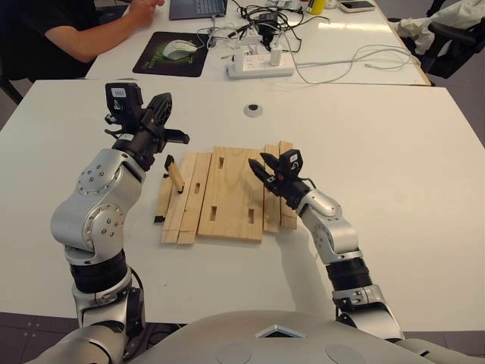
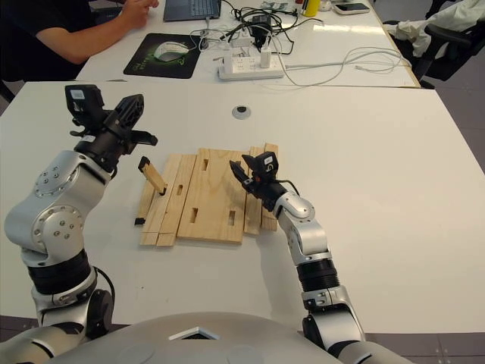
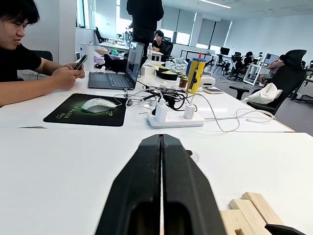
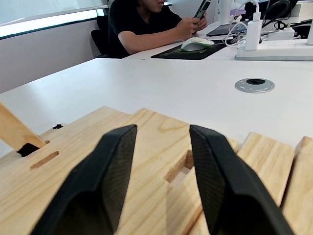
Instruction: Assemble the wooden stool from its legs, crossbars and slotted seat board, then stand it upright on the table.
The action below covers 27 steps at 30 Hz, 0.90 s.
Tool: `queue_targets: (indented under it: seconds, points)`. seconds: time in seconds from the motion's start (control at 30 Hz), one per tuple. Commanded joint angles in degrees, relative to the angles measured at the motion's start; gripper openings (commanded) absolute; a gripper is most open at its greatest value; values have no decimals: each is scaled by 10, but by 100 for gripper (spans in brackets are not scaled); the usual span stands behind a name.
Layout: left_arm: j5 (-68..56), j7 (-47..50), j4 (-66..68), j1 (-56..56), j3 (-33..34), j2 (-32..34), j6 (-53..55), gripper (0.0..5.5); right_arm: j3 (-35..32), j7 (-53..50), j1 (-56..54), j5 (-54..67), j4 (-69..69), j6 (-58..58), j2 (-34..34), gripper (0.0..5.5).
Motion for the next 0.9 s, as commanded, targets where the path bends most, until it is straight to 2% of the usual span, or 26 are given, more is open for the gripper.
queue_targets:
  seconds: [0.03, 0.2, 0.4, 0.5, 0.63, 0.9]
  points:
    - [-1, -2, -6, -17, -6, -6, 2, 3, 2, 2, -3, -3, 0, 2, 2, 199]
    - [-6, 10, -28, -62, -11, -12, 13, 3, 2, 1, -2, -3, -1, 3, 1, 199]
    - [1, 13, -39, -51, -12, -10, 19, 3, 5, 5, 1, -2, -7, 9, -2, 199]
    - [3, 2, -6, -12, -27, -16, 32, 3, 5, 5, 3, -1, -12, 12, -4, 199]
    - [41, -55, 99, 79, -89, -1, -3, 3, 6, 7, 1, 0, -15, 19, -4, 199]
    - [44, -40, 50, -10, -63, -8, -26, 3, 0, 7, -3, 0, -10, 17, -4, 199]
